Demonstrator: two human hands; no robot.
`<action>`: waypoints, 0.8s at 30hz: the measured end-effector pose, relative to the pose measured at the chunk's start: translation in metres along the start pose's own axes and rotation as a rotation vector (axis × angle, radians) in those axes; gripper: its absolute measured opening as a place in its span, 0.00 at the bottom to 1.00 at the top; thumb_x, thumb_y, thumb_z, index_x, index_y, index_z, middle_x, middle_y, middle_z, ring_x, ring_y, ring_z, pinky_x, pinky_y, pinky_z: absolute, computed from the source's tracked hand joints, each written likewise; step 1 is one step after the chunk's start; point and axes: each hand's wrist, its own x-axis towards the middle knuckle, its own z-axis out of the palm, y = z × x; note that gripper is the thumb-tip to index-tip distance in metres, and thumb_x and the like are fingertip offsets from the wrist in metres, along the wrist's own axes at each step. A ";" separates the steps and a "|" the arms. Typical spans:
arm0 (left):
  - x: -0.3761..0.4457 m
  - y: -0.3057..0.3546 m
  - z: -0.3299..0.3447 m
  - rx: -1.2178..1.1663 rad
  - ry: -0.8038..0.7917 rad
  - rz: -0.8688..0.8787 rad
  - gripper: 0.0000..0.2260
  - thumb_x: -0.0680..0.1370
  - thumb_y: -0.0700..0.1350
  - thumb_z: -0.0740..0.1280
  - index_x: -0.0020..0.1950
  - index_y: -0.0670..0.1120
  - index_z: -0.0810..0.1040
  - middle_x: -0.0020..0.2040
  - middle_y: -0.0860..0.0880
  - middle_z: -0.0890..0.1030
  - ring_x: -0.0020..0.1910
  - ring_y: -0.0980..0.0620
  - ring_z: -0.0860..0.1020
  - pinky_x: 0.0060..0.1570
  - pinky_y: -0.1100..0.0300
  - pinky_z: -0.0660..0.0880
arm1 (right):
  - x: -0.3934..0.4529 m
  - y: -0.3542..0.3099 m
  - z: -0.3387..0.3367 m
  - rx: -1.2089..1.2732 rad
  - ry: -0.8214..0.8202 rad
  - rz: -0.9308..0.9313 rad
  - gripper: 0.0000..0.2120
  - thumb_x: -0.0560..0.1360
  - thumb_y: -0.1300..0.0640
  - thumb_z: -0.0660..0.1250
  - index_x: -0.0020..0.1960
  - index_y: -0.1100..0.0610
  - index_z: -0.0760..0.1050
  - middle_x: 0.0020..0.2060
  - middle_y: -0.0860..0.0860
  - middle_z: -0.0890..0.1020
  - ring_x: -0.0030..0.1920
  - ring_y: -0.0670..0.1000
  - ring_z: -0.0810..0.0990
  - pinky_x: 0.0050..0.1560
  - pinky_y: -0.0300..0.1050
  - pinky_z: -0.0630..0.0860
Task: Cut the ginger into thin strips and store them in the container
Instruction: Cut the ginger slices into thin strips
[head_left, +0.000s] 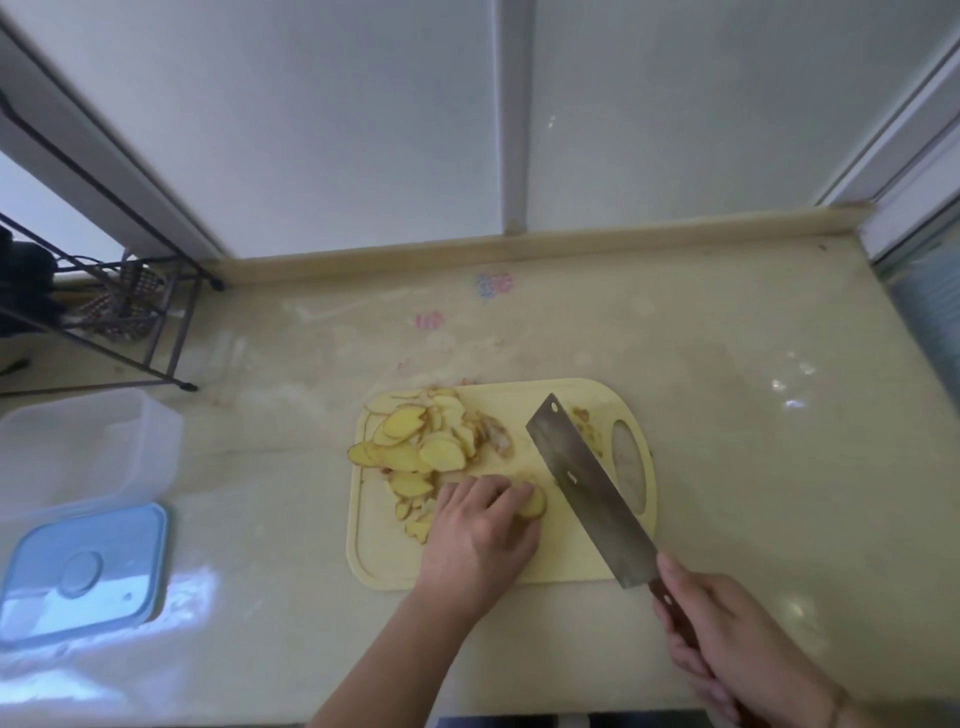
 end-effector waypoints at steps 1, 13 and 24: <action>0.000 -0.001 -0.001 0.002 -0.004 0.003 0.13 0.74 0.50 0.71 0.56 0.48 0.83 0.49 0.50 0.81 0.46 0.49 0.78 0.46 0.53 0.76 | 0.001 0.000 0.000 -0.005 0.006 0.000 0.29 0.73 0.33 0.55 0.37 0.61 0.67 0.23 0.57 0.65 0.19 0.50 0.61 0.22 0.37 0.60; 0.050 0.030 0.001 -0.185 0.077 -0.333 0.05 0.75 0.46 0.71 0.46 0.47 0.85 0.41 0.53 0.82 0.42 0.52 0.76 0.48 0.50 0.78 | 0.001 -0.006 -0.003 0.089 0.050 -0.082 0.39 0.58 0.19 0.61 0.33 0.57 0.69 0.23 0.58 0.64 0.19 0.50 0.61 0.22 0.37 0.60; 0.091 0.043 0.021 -0.207 0.037 -0.343 0.07 0.74 0.48 0.68 0.44 0.49 0.86 0.39 0.54 0.82 0.41 0.49 0.75 0.44 0.50 0.75 | 0.000 -0.011 -0.008 0.125 0.101 -0.139 0.34 0.73 0.28 0.53 0.34 0.60 0.66 0.24 0.58 0.63 0.21 0.50 0.59 0.23 0.38 0.60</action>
